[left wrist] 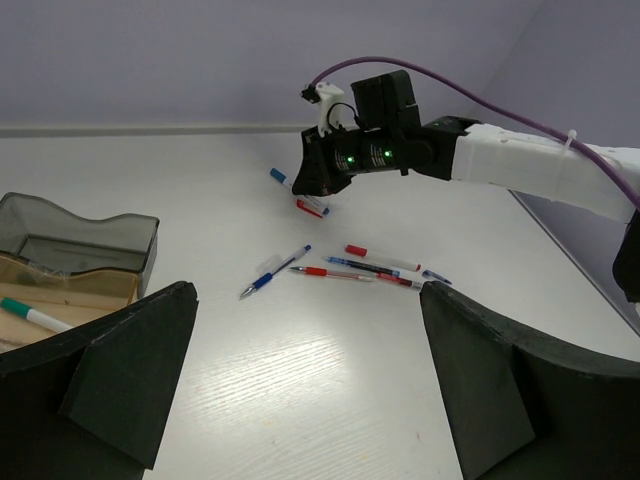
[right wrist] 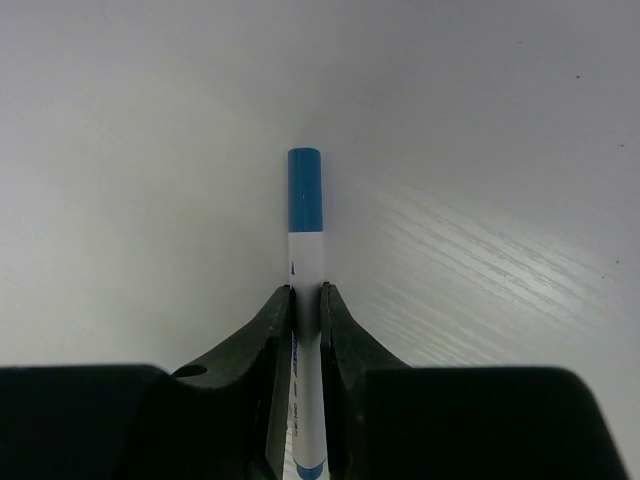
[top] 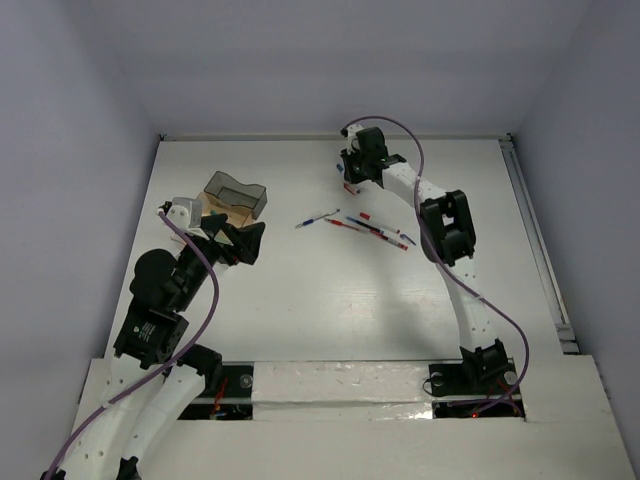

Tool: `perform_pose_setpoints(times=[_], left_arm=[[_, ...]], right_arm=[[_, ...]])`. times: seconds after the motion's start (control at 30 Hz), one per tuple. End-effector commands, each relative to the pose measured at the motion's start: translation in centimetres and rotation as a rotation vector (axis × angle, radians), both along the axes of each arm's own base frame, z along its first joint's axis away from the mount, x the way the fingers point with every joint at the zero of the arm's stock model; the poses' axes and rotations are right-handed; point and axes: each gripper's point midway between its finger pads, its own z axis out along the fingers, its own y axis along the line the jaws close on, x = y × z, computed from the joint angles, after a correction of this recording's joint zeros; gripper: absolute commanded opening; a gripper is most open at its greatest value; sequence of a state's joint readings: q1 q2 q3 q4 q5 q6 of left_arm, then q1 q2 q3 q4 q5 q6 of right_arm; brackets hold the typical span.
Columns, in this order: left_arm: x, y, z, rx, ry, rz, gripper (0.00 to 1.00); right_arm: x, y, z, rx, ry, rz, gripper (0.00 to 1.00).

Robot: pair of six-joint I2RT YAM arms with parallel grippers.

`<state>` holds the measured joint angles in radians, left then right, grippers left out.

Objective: Sort the stationery into containers
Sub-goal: Pick up the pen from the center of the board.

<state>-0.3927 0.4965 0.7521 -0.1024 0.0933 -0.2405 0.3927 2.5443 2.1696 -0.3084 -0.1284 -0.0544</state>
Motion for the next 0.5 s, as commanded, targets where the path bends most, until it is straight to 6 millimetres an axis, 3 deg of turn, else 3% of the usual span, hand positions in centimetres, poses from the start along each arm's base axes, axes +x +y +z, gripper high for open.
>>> perform_pose_setpoints(times=[0.0, 0.23, 0.27, 0.47], left_arm=[[0.1, 0.1, 0.7, -0.003, -0.036, 0.002, 0.92], [0.1, 0.2, 0.9, -0.008, -0.037, 0.009, 0.99], [0.0, 0.2, 0.9, -0.01, -0.038, 0.009, 0.99], [0.2, 1.3, 1.4, -0.019, -0.054, 0.055, 0.99]], right_arm=[[0.6, 1.4, 3.8, 0.065, -0.104, 0.018, 0.0], [1.7, 1.7, 10.7, 0.143, -0.271, 0.001, 0.0], [1.7, 1.9, 12.5, 0.167, -0.304, 0.005, 0.0], [-1.3, 4.3, 16.5, 0.377, -0.269, 0.083, 0.0]])
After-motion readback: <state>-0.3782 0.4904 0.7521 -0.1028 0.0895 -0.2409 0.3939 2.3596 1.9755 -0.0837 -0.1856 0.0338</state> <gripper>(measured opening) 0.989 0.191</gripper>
